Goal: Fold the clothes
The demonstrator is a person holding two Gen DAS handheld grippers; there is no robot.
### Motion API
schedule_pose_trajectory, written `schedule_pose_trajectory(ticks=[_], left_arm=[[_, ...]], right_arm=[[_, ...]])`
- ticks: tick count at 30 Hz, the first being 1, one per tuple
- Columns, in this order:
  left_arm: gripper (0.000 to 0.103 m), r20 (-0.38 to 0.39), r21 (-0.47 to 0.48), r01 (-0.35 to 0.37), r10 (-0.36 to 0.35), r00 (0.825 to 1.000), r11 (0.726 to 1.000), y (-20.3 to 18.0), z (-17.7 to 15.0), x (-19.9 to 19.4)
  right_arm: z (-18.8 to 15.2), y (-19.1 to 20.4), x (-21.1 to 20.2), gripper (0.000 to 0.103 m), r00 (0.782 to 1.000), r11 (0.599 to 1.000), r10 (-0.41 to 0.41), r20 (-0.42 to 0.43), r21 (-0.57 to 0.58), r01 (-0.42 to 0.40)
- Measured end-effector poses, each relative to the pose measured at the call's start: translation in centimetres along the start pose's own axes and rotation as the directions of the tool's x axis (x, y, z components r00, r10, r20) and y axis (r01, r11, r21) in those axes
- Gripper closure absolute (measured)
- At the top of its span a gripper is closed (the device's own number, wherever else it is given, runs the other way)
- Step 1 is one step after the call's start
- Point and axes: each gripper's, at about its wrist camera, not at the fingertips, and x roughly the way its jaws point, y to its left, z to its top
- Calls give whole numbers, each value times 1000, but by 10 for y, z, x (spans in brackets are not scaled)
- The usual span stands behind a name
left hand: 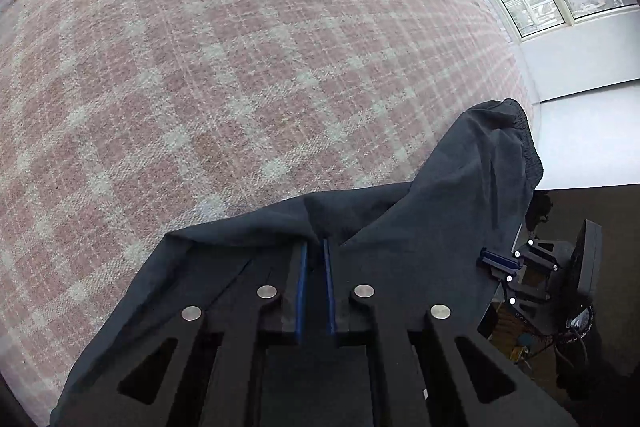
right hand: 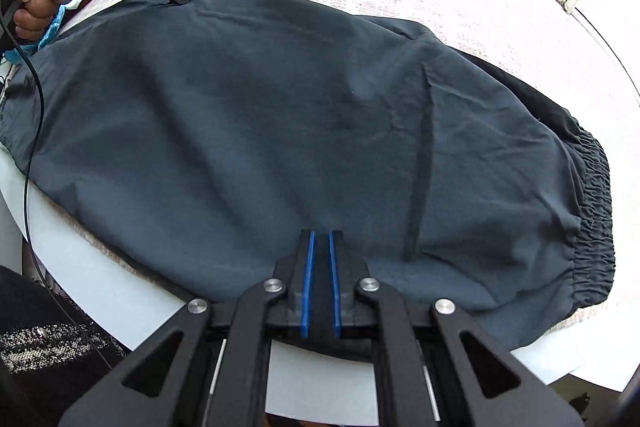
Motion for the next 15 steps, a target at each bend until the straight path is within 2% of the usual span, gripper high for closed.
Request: schedule_pose_trajectory(ticks=[4, 8, 10, 11, 12, 14, 15], left_arm=[[103, 91, 36, 1, -4, 996, 999, -11, 8, -27], [103, 145, -17, 4, -1, 989, 1000, 3, 29, -48], [103, 169, -28, -99, 102, 980, 995, 8, 37, -48], [103, 165, -43, -104, 110, 980, 994, 14, 39, -48], [103, 157, -60, -97, 106, 982, 993, 19, 42, -46], [100, 100, -90, 27, -18, 995, 996, 24, 36, -42], [91, 77, -69, 34, -28, 997, 997, 19, 30, -38]], right_arm=[[1, -5, -4, 95, 1000, 1000, 16, 7, 7, -16], [-4, -16, -13, 95, 1000, 1000, 14, -1, -4, -14], [1, -13, -14, 95, 1000, 1000, 6, -9, -16, -7], [3, -11, -14, 95, 1000, 1000, 2, -13, -22, -3], [5, -11, -14, 95, 1000, 1000, 1, -16, -25, -1], [9, -12, -14, 95, 1000, 1000, 4, -22, -20, -5], [10, -12, -15, 95, 1000, 1000, 5, -22, -17, -5]])
